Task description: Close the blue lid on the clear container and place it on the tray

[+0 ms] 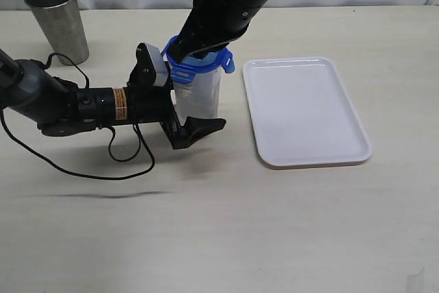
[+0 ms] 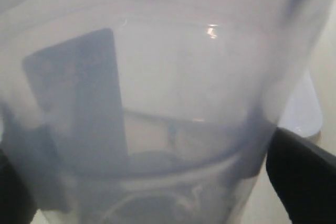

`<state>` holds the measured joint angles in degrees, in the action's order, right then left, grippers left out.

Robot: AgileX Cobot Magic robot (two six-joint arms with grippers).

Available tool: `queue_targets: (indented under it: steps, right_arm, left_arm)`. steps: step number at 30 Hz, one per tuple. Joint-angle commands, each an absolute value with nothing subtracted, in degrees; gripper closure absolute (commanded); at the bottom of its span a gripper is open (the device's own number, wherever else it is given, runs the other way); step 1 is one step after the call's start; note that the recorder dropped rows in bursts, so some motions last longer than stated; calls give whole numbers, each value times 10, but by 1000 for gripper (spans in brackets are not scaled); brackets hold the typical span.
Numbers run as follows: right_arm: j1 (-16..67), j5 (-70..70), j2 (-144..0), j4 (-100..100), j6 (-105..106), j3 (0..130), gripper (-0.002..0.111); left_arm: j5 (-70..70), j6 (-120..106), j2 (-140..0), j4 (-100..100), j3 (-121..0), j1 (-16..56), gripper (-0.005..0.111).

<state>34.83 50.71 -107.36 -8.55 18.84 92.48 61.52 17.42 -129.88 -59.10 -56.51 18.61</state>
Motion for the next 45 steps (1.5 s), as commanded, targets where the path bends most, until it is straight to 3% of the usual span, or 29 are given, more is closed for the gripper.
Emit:
queue_targets:
  steps: [1,4,14,16,23,27,34,39,45]
  right_arm:
    - [347,511,-1070,-85,187,923,103]
    - [347,511,-1070,-85,187,923,103]
    - [347,511,-1063,-85,219,923,103]
    - [347,511,-1052,-85,221,928,100]
    - [348,550,-1014,-124,240,964,71]
    - [366,601,-1001,-147,273,980,70]
    - [486,642,-1003,134,97,980,70]
    - [488,651,-1020,105,112,980,70]
    - [488,648,-1053,121,112,980,60]
  left_arm:
    - [611,186,-1300,-591,-568,187,3]
    - [611,187,-1300,-591,-568,187,16]
    - [612,200,-1300,-609,-568,187,97]
    - [612,200,-1300,-620,-568,187,107]
    - [616,200,-1300,-639,-568,187,107]
    - [616,200,-1300,-646,-568,187,107]
    - [616,200,-1300,-662,-568,186,107]
    - [616,200,-1300,-664,-568,186,107]
    - [625,200,-1300,-664,-568,186,107]
